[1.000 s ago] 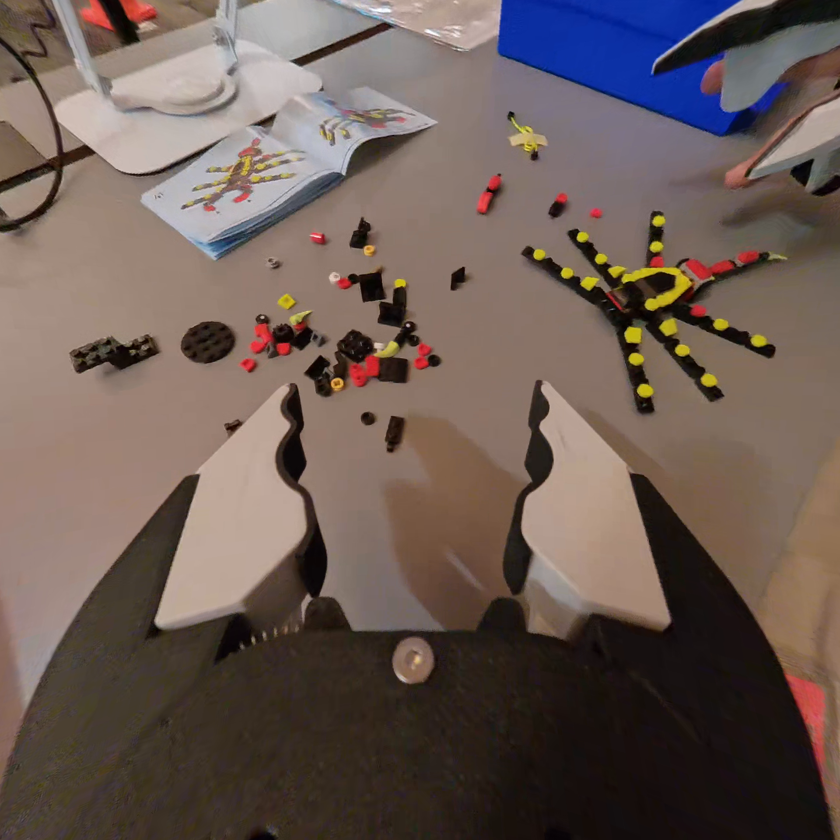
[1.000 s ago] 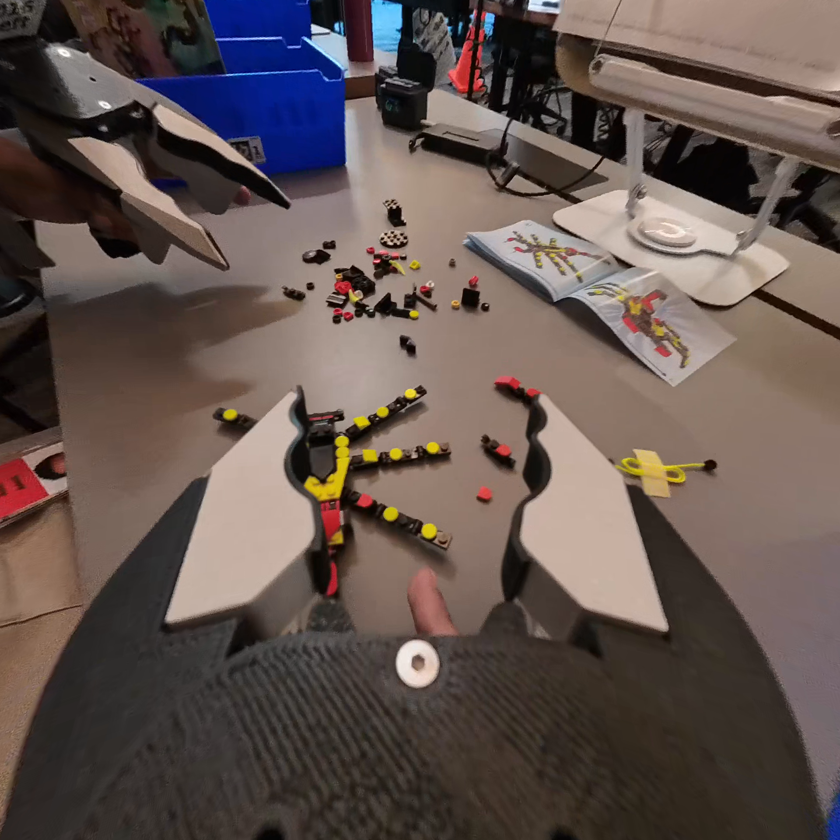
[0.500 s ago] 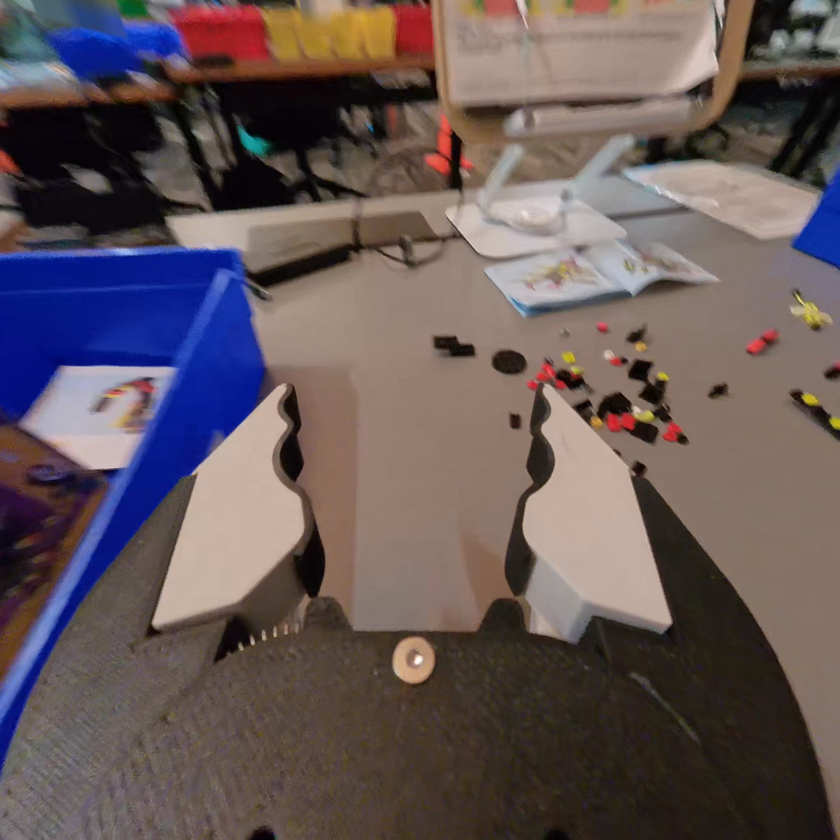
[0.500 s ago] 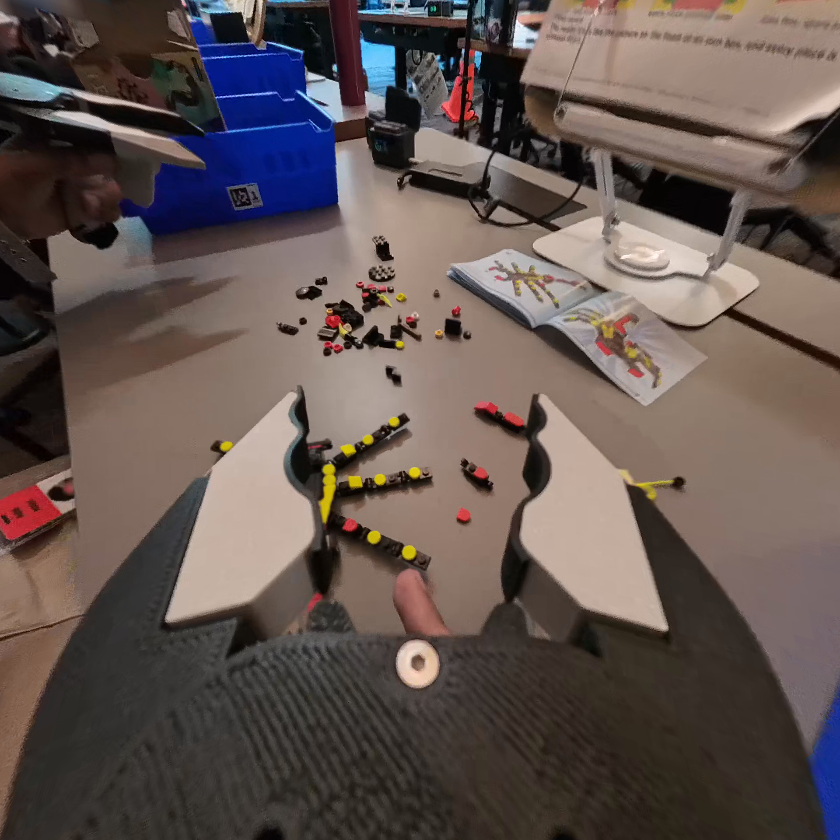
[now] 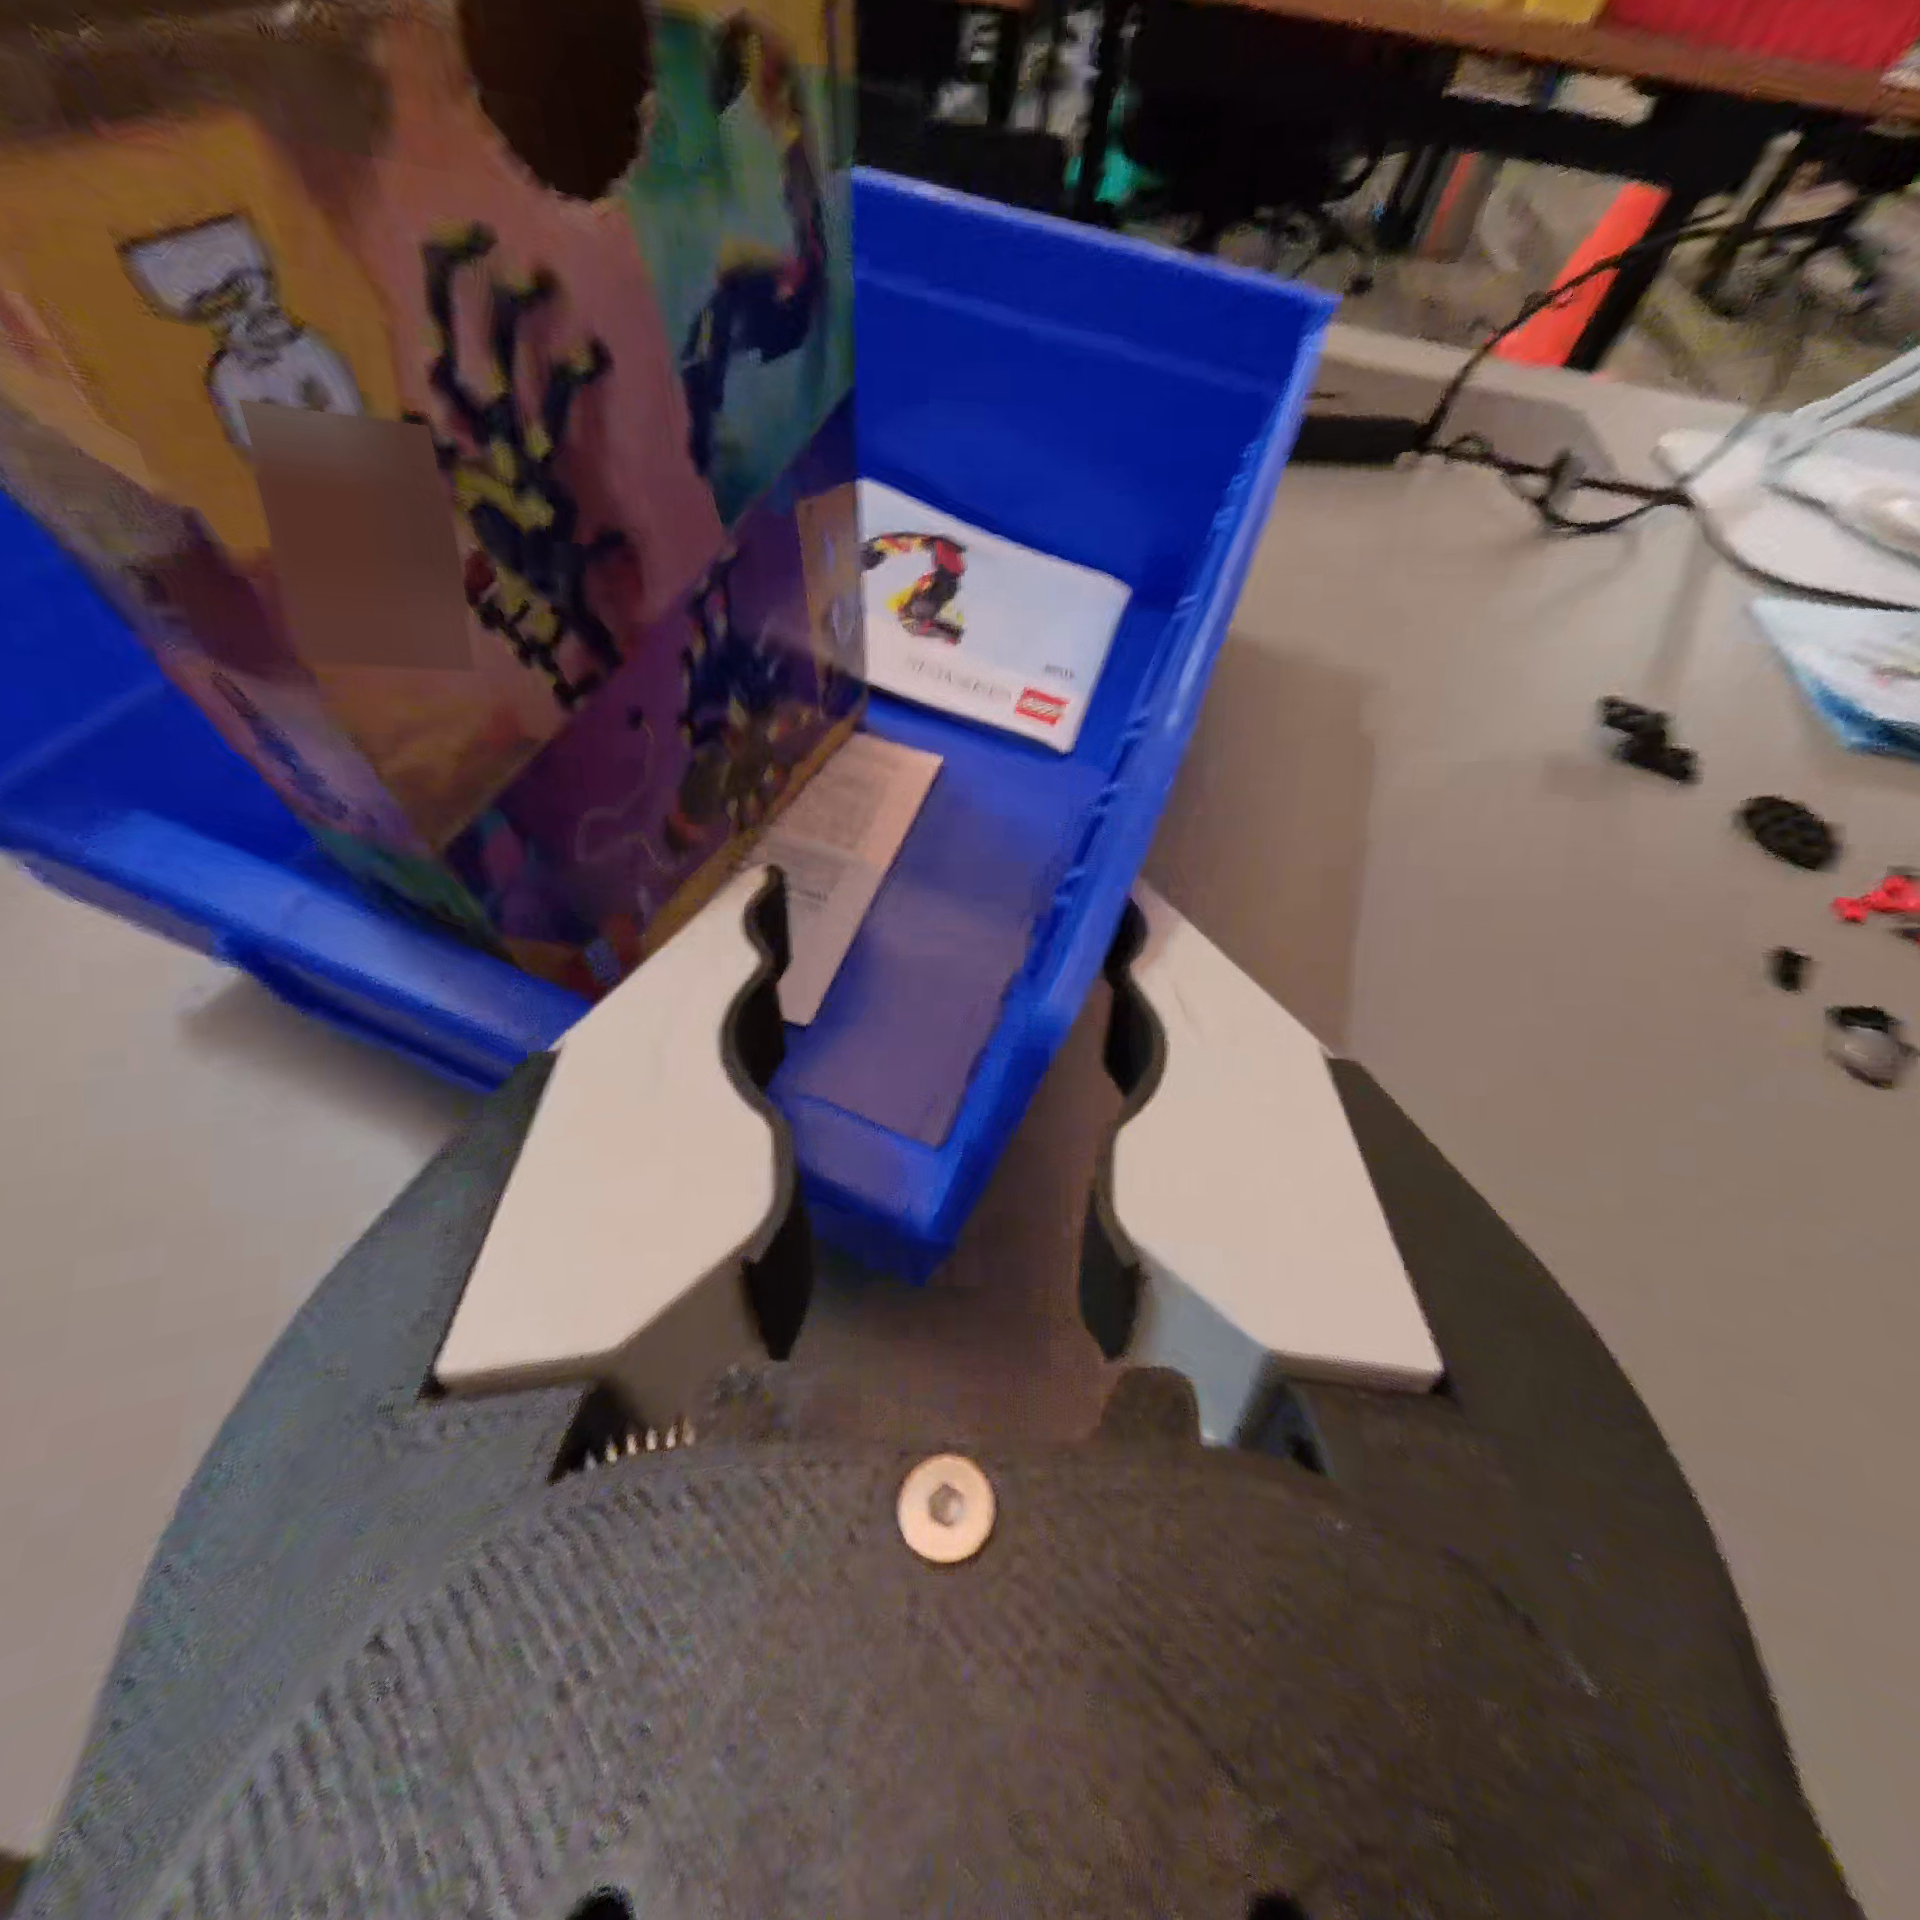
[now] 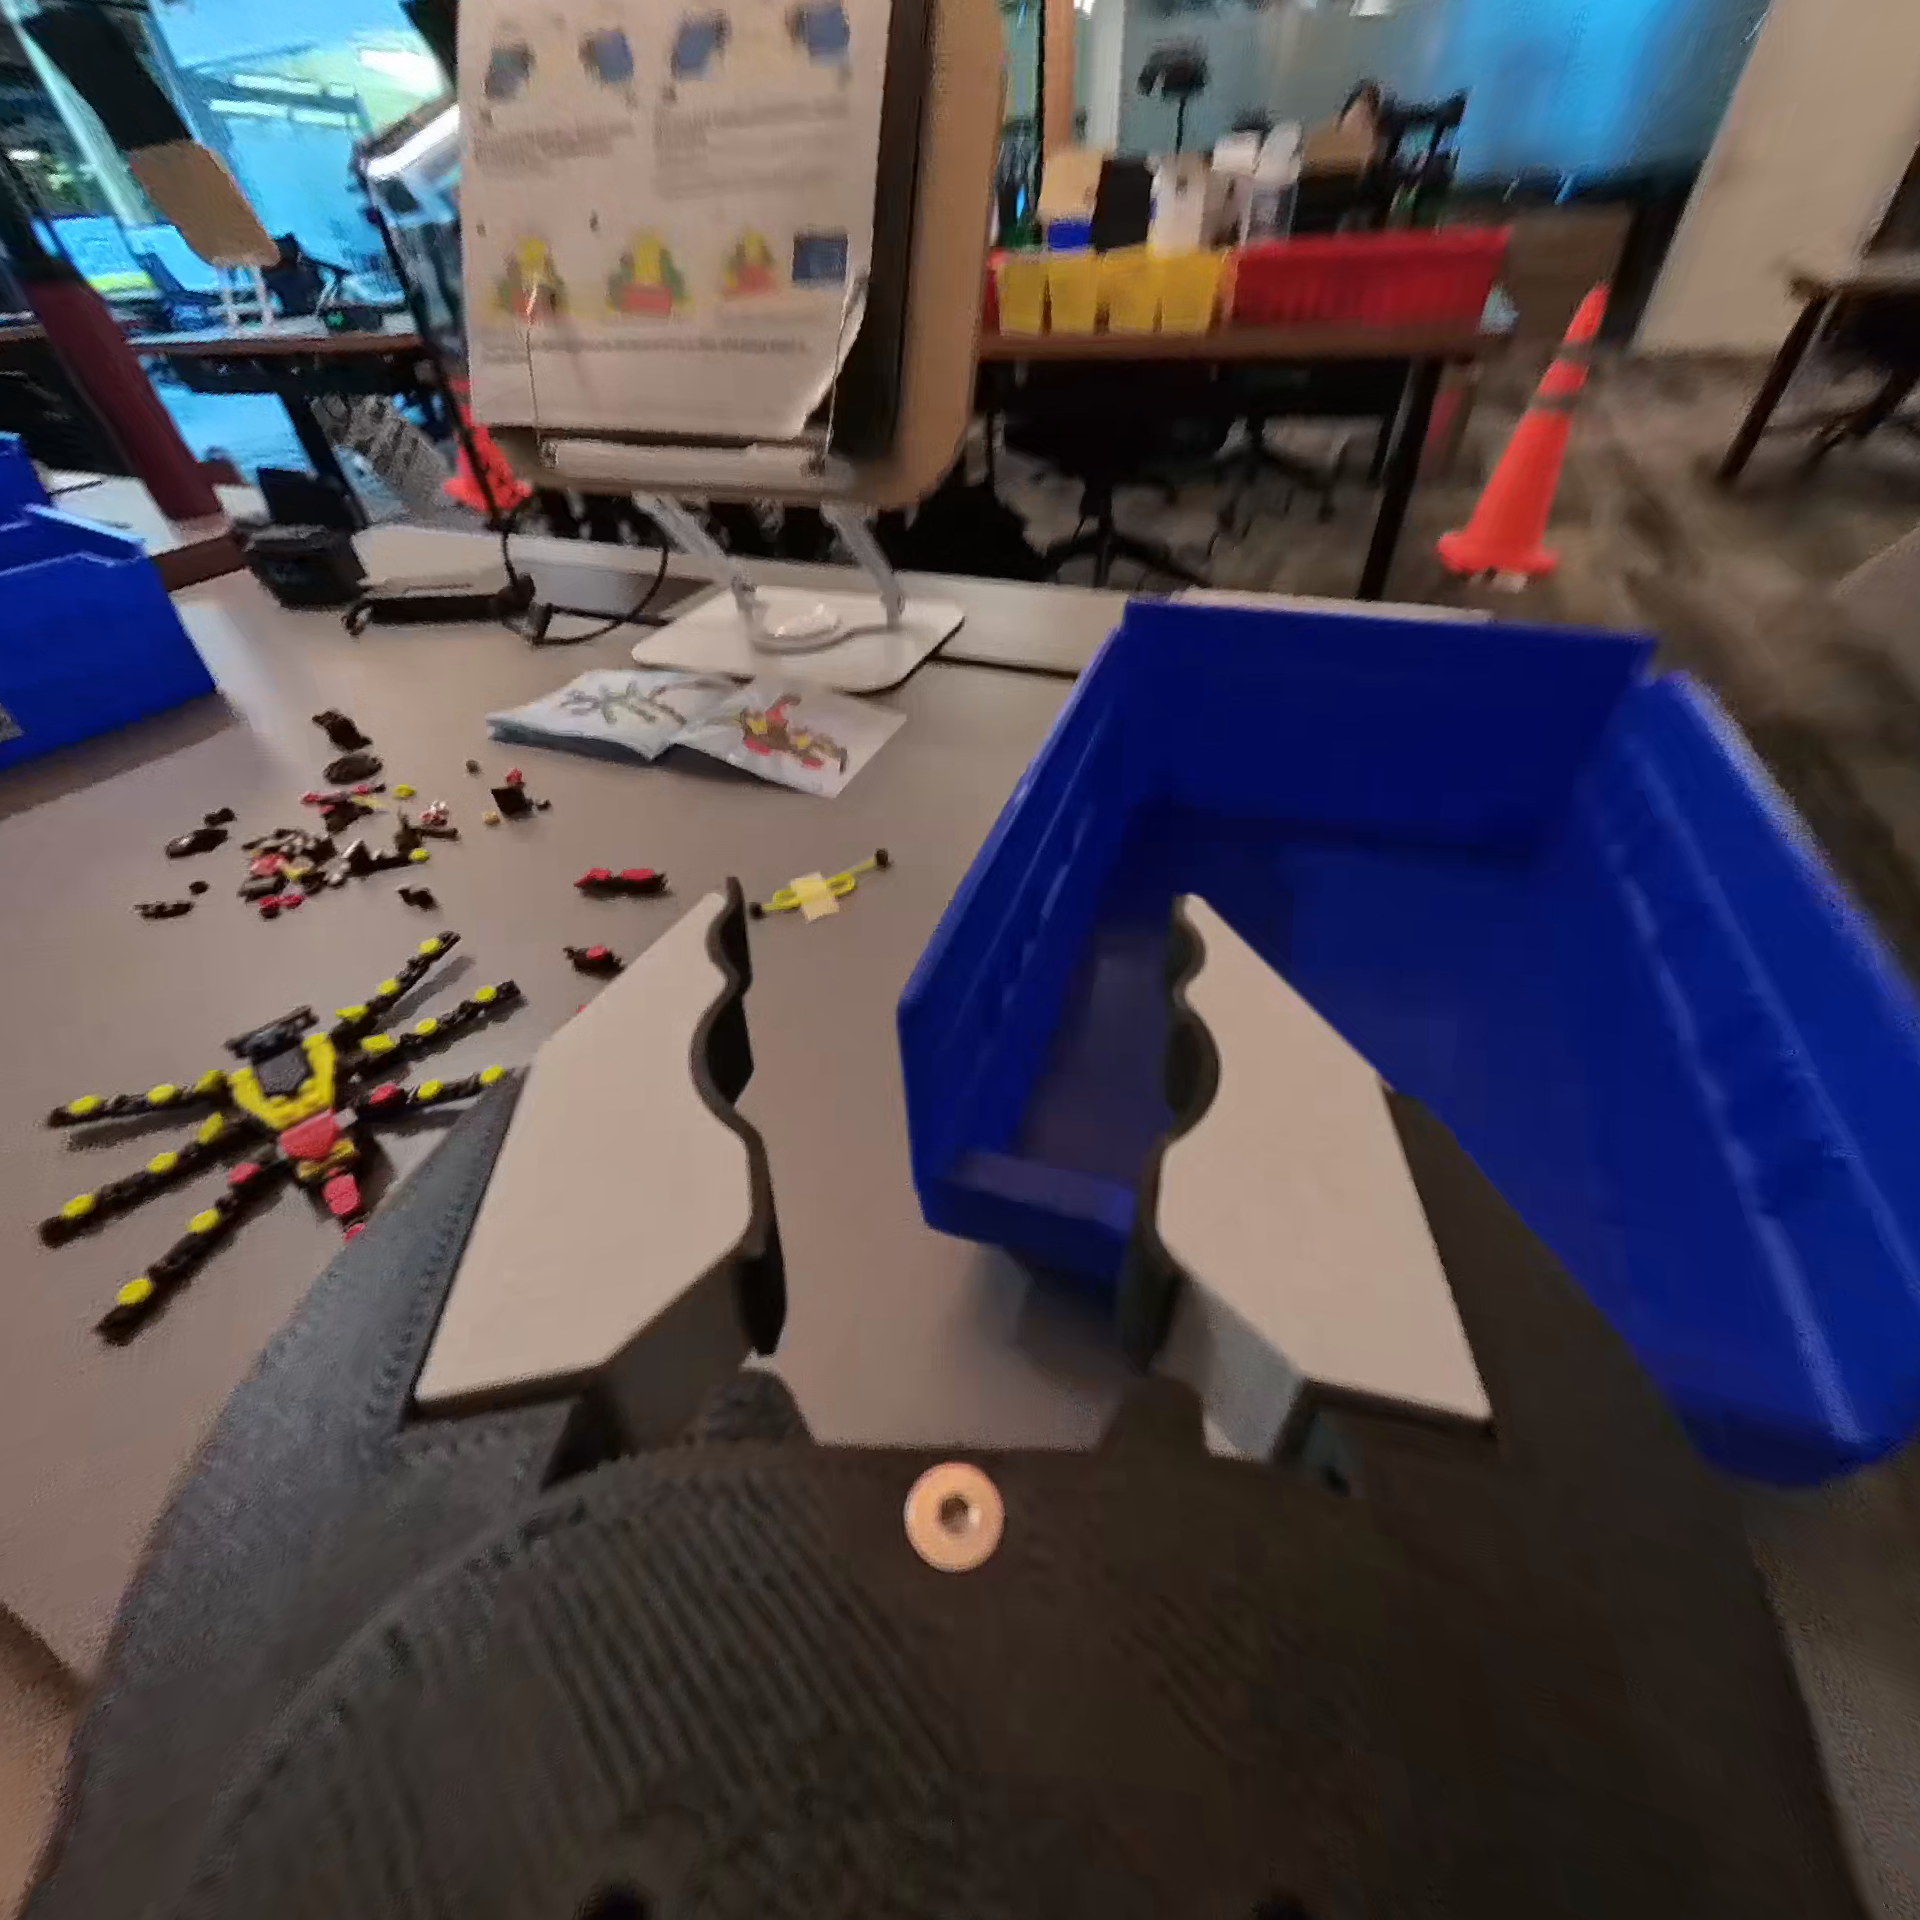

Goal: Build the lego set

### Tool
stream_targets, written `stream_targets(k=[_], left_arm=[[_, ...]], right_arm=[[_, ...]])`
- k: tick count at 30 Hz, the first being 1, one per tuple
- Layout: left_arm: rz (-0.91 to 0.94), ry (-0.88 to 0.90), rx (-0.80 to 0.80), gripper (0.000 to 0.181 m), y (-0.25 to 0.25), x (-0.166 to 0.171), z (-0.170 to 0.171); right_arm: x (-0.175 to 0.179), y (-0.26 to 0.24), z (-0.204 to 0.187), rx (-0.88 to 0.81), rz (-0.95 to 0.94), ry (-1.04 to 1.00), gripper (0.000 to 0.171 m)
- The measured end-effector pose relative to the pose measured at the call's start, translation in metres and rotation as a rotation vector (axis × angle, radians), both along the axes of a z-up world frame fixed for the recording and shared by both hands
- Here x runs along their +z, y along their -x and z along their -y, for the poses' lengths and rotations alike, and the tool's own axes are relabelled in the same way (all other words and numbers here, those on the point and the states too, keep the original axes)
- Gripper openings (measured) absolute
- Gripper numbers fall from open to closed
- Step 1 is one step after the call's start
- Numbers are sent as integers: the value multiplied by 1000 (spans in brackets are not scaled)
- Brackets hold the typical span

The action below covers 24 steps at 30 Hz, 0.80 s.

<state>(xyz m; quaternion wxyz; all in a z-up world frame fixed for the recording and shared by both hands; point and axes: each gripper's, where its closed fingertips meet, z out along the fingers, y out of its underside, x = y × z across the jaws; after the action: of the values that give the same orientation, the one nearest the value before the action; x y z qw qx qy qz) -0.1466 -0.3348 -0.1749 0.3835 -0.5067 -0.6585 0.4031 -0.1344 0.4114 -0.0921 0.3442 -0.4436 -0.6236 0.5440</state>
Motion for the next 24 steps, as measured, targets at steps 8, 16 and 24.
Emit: stream_targets(k=[8,16,24], left_arm=[[57,248,-151,4,10,4,-43],[77,245,-177,3,-3,5,-53],[63,167,-189,4,-18,5,-56]], right_arm=[[-62,42,25,-64,242,-151,19],[-63,25,-12,-184,272,-191,3],[-63,2,1,-226,306,-170,3]])
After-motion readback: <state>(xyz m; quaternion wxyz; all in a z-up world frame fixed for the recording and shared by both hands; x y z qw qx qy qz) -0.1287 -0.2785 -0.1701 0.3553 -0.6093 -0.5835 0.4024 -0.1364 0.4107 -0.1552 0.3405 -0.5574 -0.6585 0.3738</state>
